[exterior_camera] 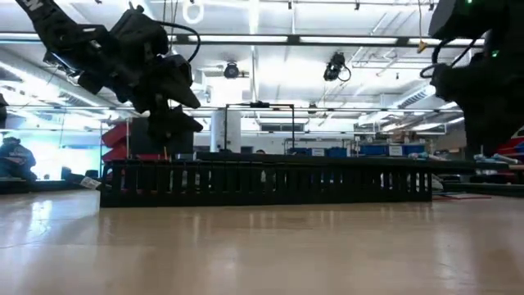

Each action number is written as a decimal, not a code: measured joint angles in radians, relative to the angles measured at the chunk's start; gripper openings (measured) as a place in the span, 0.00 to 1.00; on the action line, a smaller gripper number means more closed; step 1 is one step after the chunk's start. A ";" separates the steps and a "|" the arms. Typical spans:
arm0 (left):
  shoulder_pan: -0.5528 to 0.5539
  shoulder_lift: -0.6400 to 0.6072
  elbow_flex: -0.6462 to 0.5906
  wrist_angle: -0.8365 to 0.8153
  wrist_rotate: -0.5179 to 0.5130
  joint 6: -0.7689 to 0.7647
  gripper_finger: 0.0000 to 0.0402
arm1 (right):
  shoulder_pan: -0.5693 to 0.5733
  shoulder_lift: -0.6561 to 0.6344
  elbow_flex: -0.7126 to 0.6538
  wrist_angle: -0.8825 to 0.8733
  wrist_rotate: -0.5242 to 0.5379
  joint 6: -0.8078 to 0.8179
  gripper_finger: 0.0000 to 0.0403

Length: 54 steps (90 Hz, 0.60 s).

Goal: Ziptie cables
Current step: Close the black cable duct cover

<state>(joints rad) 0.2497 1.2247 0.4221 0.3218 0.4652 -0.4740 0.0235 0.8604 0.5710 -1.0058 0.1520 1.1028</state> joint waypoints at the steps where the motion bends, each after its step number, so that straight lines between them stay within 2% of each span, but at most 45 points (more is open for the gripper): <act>1: 0.000 0.000 0.000 0.000 0.000 0.000 0.47 | 0.000 0.004 -0.004 0.002 0.000 -0.002 0.48; 22: -0.001 0.000 0.000 -0.007 0.013 0.023 0.47 | 0.000 0.015 -0.064 0.076 -0.035 0.029 0.48; 40: -0.001 0.000 0.000 -0.009 0.016 0.028 0.47 | 0.000 0.010 -0.092 0.163 -0.105 0.041 0.48; 54: -0.001 0.000 0.000 -0.011 0.015 0.033 0.47 | 0.000 0.005 -0.093 0.227 -0.095 0.029 0.48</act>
<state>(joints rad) 0.2489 1.2247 0.4221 0.3109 0.4806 -0.4413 0.0231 0.8659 0.4781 -0.7786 0.0567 1.1314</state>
